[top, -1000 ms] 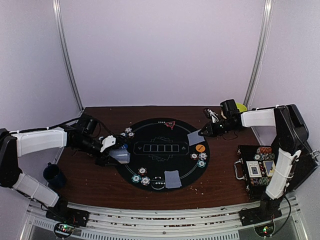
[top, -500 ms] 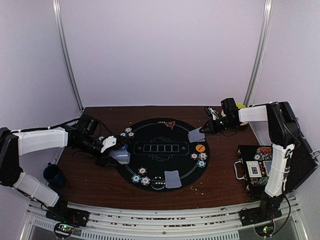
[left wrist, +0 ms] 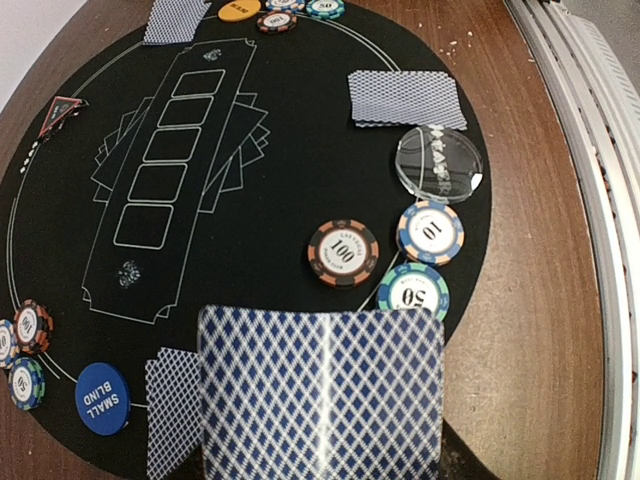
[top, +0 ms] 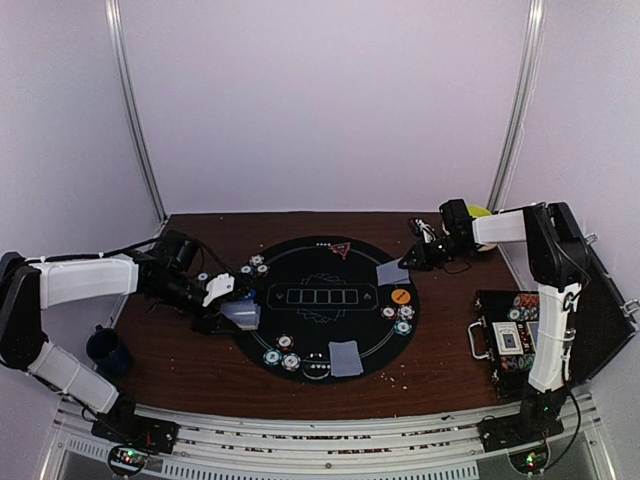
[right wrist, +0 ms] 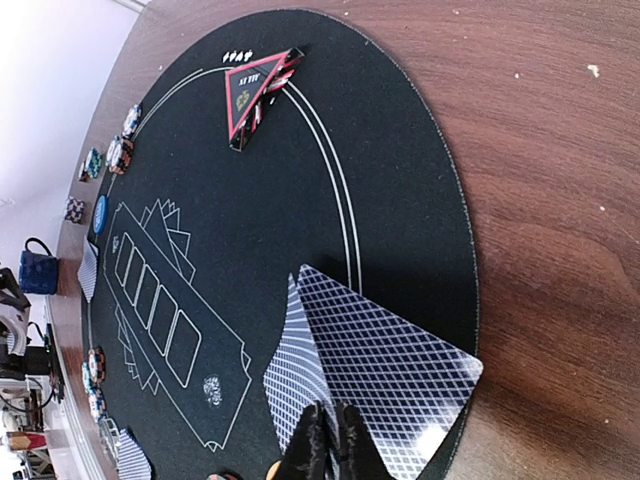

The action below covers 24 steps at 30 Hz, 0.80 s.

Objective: Distribute texas hold em gaming equipment
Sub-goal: Distribute the poker card in the big blind area.

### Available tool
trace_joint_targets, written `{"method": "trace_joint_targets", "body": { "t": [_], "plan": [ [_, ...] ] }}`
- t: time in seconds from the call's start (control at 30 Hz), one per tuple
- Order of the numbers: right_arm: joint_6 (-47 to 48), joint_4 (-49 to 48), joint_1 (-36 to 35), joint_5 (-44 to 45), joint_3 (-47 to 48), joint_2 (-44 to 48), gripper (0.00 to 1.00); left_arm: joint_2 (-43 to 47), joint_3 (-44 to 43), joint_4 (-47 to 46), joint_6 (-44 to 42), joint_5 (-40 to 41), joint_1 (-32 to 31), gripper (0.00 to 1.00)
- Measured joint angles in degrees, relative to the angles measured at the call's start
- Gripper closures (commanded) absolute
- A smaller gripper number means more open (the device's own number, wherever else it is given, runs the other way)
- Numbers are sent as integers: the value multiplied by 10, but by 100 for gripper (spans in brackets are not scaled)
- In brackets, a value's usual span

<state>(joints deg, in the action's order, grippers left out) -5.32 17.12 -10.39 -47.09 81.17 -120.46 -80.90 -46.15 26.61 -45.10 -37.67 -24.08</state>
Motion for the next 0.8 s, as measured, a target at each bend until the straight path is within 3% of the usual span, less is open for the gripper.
{"method": "trace_joint_targets", "body": {
  "t": [0.8],
  "plan": [
    [-9, -3, 7, 34, -2, 0, 74, -1, 0, 0, 0, 0, 0, 53]
  ]
}}
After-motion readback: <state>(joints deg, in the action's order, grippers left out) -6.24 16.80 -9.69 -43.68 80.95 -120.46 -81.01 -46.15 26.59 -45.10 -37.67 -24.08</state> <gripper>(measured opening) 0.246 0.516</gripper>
